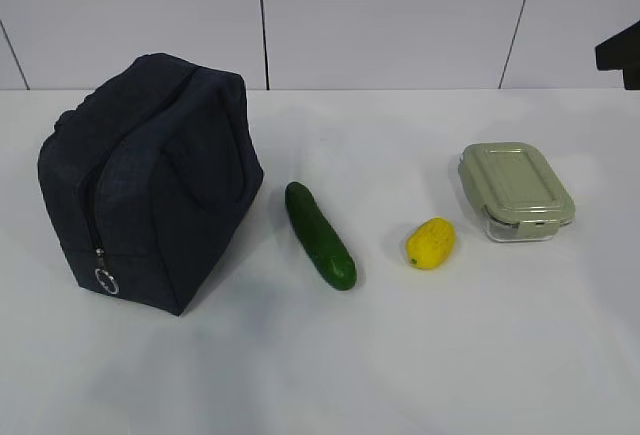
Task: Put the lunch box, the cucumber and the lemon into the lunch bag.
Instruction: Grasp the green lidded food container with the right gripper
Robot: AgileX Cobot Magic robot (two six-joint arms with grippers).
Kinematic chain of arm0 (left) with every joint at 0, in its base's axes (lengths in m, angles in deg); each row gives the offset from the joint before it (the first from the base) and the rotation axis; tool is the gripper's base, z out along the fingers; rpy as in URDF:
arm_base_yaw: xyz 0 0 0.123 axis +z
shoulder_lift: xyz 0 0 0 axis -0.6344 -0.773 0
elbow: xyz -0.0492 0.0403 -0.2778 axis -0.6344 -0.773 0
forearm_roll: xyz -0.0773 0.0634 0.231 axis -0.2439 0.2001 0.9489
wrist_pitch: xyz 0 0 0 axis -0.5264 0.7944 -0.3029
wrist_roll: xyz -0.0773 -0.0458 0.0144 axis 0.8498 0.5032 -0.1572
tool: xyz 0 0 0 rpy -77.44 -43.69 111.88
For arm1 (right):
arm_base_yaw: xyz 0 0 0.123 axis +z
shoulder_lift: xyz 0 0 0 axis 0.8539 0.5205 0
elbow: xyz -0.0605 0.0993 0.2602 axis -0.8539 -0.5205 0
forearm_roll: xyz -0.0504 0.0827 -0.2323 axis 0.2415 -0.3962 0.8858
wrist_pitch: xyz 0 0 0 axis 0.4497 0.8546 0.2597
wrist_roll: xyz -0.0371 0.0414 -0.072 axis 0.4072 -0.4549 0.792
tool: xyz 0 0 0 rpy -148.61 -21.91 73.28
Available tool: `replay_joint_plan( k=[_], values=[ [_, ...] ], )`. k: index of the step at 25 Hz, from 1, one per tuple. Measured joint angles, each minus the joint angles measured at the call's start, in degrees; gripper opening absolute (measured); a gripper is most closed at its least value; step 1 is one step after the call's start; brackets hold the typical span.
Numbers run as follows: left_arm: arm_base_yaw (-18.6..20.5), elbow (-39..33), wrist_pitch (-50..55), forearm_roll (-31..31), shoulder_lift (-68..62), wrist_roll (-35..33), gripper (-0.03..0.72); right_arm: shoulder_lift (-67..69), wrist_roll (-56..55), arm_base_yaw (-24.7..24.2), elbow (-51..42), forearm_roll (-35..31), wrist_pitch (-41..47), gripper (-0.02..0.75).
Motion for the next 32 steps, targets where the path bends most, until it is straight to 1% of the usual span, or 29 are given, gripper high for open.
replay_joint_plan(
  k=[5, 15, 19, 20, 25, 32],
  values=[
    [0.0, 0.0, 0.0, 0.0, 0.0, 0.0, 0.239, 7.16, -0.02, -1.56, 3.82, -0.18, -0.2, 0.54],
    [0.0, 0.0, 0.0, 0.0, 0.0, 0.0, 0.239, 17.74, 2.72, -1.64, 4.15, 0.18, -0.55, 0.54],
    [0.0, 0.0, 0.0, 0.0, 0.0, 0.0, 0.239, 19.41, 3.56, -1.67, 4.15, 3.6, -0.89, 0.54],
    [0.0, 0.0, 0.0, 0.0, 0.0, 0.0, 0.239, 19.66, 3.56, -1.78, 4.15, 3.58, -1.0, 0.54],
    [0.0, 0.0, 0.0, -0.1, 0.0, 0.0, 0.239, 22.31, 4.03, -1.77, 5.31, 0.35, -1.13, 0.54],
    [0.0, 0.0, 0.0, -0.1, 0.0, 0.0, 0.239, 29.54, 4.03, -2.17, 11.53, -2.34, -1.37, 0.54]
  ],
)
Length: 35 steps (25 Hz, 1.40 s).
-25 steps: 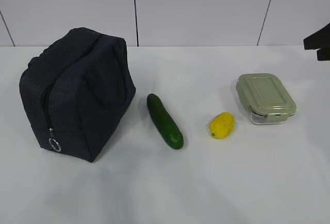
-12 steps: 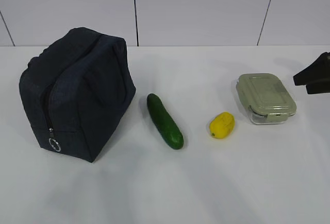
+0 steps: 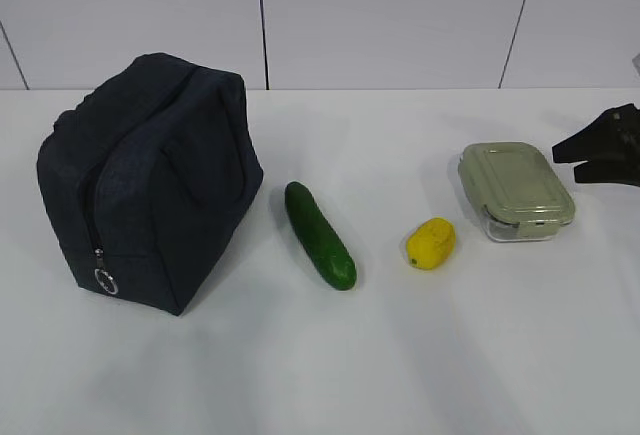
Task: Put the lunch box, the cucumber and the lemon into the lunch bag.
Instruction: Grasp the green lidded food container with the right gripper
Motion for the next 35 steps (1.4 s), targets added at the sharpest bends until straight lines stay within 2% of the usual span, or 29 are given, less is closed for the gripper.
replay_joint_plan(
  k=[7, 21, 28, 35],
  values=[
    [0.0, 0.0, 0.0, 0.0, 0.0, 0.0, 0.239, 2.75, -2.3, 0.0, 5.57, -1.12, 0.01, 0.54],
    [0.0, 0.0, 0.0, 0.0, 0.0, 0.0, 0.239, 4.7, -2.94, 0.0, 5.95, -2.26, 0.01, 0.488],
    [0.0, 0.0, 0.0, 0.0, 0.0, 0.0, 0.24, 5.88, -3.4, -0.03, 5.95, -2.22, 0.01, 0.53],
    [0.0, 0.0, 0.0, 0.0, 0.0, 0.0, 0.239, 5.88, -3.51, -0.03, 5.95, -2.22, 0.01, 0.539]
  ],
)
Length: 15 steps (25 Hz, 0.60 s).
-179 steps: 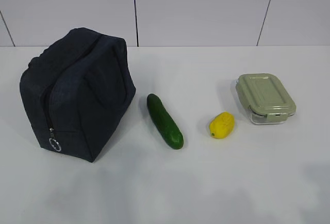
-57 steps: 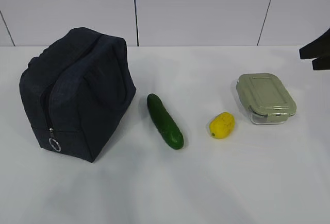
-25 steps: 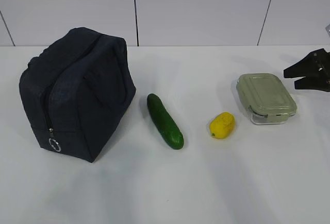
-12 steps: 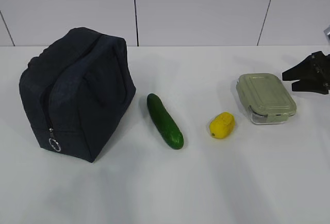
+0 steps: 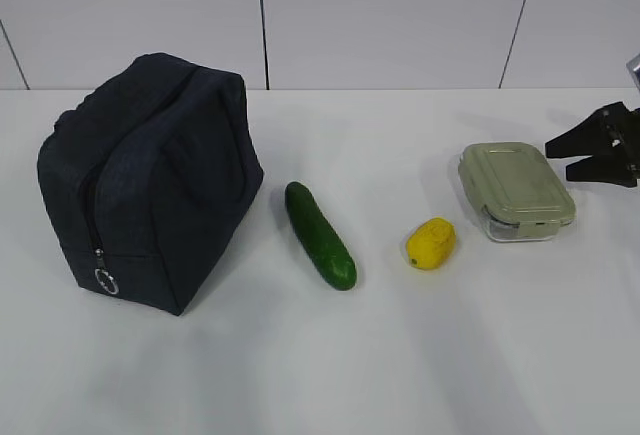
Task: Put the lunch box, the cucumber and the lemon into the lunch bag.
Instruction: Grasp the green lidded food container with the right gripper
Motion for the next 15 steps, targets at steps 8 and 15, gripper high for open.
replay_joint_plan(
  k=[8, 15],
  values=[
    [0.0, 0.0, 0.0, 0.0, 0.0, 0.0, 0.239, 0.0, -0.14, 0.23, 0.0, 0.19, 0.0, 0.54],
    [0.0, 0.0, 0.0, 0.0, 0.0, 0.0, 0.239, 1.3, -2.43, 0.96, 0.0, 0.56, 0.0, 0.54]
  ],
)
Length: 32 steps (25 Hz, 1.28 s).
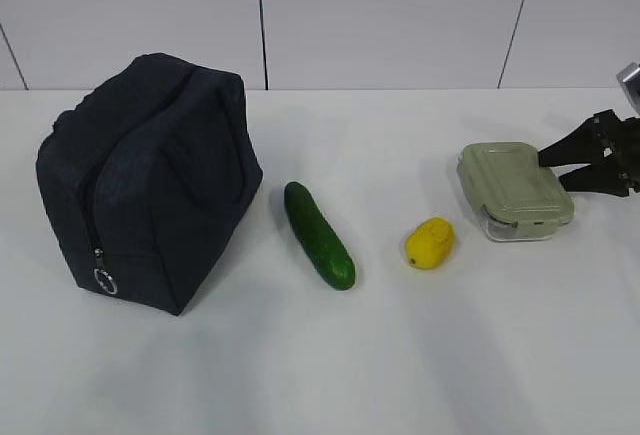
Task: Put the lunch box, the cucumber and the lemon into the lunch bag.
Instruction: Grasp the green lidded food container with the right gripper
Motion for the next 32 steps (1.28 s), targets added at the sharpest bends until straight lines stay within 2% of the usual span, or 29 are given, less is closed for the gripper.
replay_joint_plan(
  k=[10, 20, 32],
  values=[
    [0.0, 0.0, 0.0, 0.0, 0.0, 0.0, 0.24, 0.0, -2.96, 0.6, 0.0, 0.8, -0.09, 0.54],
    [0.0, 0.0, 0.0, 0.0, 0.0, 0.0, 0.239, 0.0, -3.81, 3.24, 0.0, 3.18, -0.12, 0.54],
    [0.0, 0.0, 0.0, 0.0, 0.0, 0.0, 0.239, 0.0, -4.96, 3.33, 0.0, 4.28, -0.12, 0.538]
  ],
)
